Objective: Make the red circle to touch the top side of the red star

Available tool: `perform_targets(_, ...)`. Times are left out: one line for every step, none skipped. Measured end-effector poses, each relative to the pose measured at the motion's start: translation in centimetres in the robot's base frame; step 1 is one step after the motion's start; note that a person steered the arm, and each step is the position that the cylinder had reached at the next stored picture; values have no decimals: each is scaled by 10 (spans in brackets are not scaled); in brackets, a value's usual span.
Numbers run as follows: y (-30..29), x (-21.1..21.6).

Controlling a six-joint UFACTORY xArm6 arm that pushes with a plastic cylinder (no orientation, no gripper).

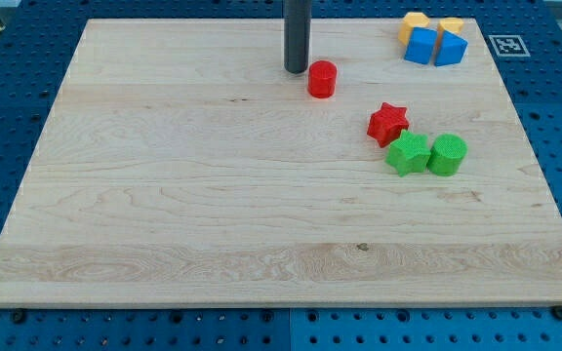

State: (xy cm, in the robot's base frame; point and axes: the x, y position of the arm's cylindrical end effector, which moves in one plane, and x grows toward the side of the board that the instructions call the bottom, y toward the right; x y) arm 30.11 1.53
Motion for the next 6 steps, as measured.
perform_targets(-19,1)
perform_targets(9,19)
perform_targets(50,28)
perform_targets(69,23)
perform_targets(84,18)
perform_targets(104,19)
